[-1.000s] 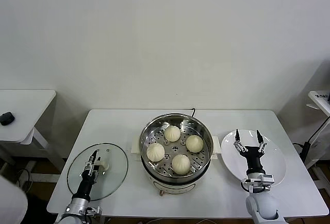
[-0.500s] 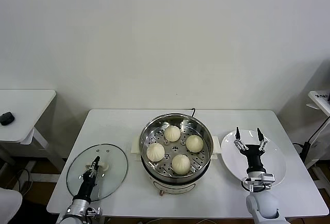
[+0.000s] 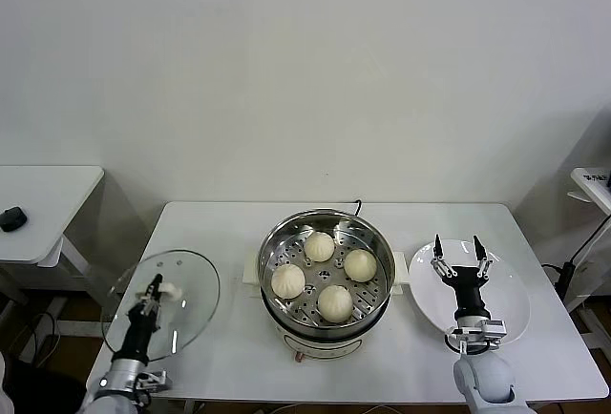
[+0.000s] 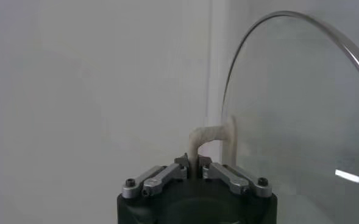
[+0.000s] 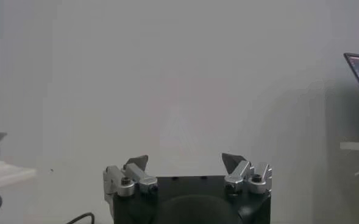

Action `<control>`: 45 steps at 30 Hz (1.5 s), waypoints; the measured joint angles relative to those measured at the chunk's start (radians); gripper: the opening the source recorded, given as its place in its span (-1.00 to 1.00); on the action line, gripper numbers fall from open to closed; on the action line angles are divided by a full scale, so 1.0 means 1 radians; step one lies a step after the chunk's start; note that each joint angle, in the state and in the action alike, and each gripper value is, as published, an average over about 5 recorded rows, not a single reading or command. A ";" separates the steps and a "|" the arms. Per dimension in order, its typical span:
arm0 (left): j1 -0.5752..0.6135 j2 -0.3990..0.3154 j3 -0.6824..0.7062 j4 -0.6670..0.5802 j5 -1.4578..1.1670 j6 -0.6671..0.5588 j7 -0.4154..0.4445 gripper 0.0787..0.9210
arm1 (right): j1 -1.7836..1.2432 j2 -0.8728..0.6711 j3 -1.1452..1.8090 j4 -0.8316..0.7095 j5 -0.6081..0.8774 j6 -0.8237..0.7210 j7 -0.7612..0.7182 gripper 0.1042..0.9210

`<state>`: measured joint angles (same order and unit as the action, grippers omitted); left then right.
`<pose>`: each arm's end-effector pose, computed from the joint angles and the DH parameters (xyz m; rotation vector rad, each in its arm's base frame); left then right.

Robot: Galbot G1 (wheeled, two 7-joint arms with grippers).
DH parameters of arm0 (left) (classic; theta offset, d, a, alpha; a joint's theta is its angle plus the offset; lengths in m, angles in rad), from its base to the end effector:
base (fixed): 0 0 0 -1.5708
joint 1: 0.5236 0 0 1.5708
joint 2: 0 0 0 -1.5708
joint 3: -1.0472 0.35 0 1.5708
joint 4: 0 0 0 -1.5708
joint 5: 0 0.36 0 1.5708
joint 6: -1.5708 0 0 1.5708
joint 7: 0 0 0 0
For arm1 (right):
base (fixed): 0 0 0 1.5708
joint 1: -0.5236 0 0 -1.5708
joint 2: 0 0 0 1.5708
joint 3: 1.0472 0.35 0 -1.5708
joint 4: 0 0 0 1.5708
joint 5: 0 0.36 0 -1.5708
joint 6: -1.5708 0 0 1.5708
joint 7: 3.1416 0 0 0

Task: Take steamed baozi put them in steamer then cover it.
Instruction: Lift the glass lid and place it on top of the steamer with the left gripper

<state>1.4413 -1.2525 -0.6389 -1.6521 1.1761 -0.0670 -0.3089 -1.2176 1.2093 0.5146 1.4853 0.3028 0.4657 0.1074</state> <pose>0.2171 0.1396 -0.4062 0.0763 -2.2845 -2.1534 0.2929 -0.1316 -0.4129 0.1570 2.9220 -0.0746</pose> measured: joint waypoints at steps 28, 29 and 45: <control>-0.110 0.030 0.412 -0.602 0.025 0.430 0.345 -0.75 | 0.038 0.016 0.007 -0.051 -0.046 -0.034 0.034 0.76; -0.123 0.029 0.440 -0.603 0.033 0.449 0.357 -0.75 | 0.040 0.019 0.007 -0.055 -0.049 -0.034 0.035 0.76; -0.286 -0.044 0.768 -0.521 0.222 0.654 0.535 -0.75 | 0.062 0.034 0.013 -0.108 -0.072 -0.036 0.037 0.76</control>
<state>1.1550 -1.2961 0.1293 -2.1732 1.3984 0.5873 0.2263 -1.1554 1.2432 0.5277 1.3777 0.2304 0.4298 0.1448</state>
